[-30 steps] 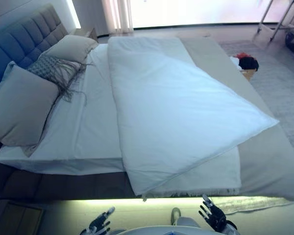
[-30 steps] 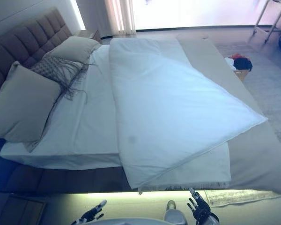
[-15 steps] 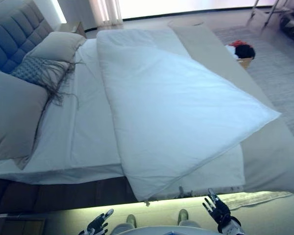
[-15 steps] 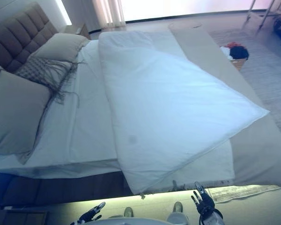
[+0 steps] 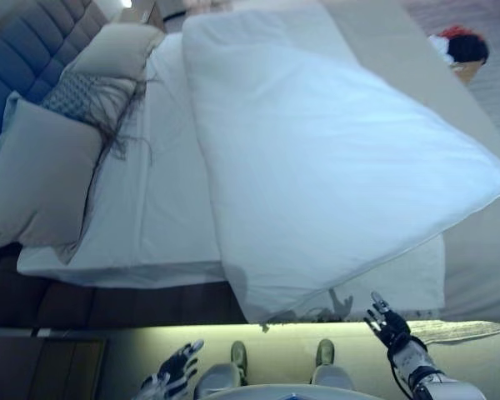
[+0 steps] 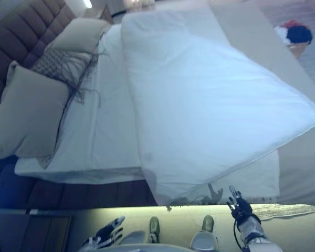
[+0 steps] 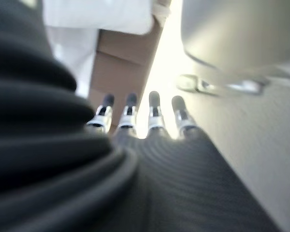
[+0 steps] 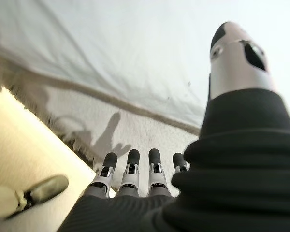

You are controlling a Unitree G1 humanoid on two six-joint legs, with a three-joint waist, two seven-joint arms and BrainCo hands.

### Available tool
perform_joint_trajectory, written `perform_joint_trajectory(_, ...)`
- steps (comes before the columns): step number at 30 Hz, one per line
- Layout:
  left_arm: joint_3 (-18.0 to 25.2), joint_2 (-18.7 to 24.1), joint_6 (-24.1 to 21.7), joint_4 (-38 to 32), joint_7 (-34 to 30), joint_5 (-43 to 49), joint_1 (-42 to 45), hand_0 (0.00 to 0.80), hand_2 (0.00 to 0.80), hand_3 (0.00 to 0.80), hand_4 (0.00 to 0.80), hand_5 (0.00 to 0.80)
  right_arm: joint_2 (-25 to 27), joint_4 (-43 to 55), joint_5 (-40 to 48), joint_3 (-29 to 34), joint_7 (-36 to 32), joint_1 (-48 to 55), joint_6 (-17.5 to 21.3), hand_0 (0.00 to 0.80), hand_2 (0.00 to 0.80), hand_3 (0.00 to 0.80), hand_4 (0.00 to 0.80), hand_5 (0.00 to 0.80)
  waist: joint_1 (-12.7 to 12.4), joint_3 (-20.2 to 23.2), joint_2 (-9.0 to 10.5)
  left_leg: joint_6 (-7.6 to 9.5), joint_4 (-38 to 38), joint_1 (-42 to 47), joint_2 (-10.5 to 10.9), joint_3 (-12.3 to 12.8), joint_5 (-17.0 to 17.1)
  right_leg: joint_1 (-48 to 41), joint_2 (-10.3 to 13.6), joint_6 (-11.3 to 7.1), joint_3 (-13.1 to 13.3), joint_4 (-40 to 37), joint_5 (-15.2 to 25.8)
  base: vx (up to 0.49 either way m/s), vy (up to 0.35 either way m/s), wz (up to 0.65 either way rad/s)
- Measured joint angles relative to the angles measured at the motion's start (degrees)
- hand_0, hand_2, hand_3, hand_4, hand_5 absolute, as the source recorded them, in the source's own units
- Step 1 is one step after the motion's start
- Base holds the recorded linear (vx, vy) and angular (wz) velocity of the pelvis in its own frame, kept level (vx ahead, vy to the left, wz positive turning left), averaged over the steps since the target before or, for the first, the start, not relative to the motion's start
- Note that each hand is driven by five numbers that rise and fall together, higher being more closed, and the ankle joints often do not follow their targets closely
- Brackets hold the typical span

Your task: Make the bed neatly

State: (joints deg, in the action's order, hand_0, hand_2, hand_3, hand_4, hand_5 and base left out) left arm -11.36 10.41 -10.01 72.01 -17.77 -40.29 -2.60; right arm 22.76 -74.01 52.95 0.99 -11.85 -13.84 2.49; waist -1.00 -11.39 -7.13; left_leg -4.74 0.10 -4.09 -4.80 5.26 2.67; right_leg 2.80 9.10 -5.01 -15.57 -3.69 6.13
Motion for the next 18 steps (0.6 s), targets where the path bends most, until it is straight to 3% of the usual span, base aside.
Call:
perform_joint_trajectory(6,-3.39,1.29,-1.47,-2.33,-0.95,-4.24,-10.30,0.000,0.000,0.000,0.000,0.000,0.85,-1.94,-0.45,-3.16,4.33,-12.28,-5.27,0.000,0.000,0.000,0.000,0.000,-0.40,-7.89,1.12,0.10,7.03,-8.84,-0.21,-1.49,-0.11,9.21,0.77,1.47,-0.76,9.78,-2.58,-0.204,-0.062,0.15)
perform_joint_trajectory(9,-4.49,2.55,-1.66,-5.24,-0.68,-6.36,-14.60,0.000,0.000,0.000,0.000,0.000,1.15,-2.68,0.79,-4.06,4.45,-17.41,-6.31,0.000,0.000,0.000,0.000,0.000,-1.51,-11.70,2.46,0.29,11.58,-13.40,0.15,-2.27,-1.02,16.08,3.18,1.80,-0.41,20.28,-7.11,-0.184,-0.017,0.16)
perform_joint_trajectory(12,-4.72,3.71,-1.63,-8.16,0.54,-8.47,-16.21,0.000,0.000,0.000,0.000,0.000,1.16,-2.42,2.36,-4.14,3.79,-21.00,-6.64,0.000,0.000,0.000,0.000,0.000,-1.68,-13.85,3.26,0.72,17.94,-18.91,0.57,-2.35,-3.41,22.17,5.23,2.28,0.55,29.19,-10.69,-0.126,0.007,0.17)
perform_joint_trajectory(18,-4.80,4.26,-1.60,-11.61,3.94,-12.52,-15.93,0.000,0.000,0.000,0.000,0.000,2.34,-0.52,2.98,-4.16,3.08,-25.19,-6.58,0.000,0.000,0.000,0.000,0.000,-2.15,-15.93,3.46,0.43,30.97,-29.07,0.32,-2.64,-8.06,32.54,6.99,3.49,2.81,42.23,-15.53,-0.083,0.018,0.01)
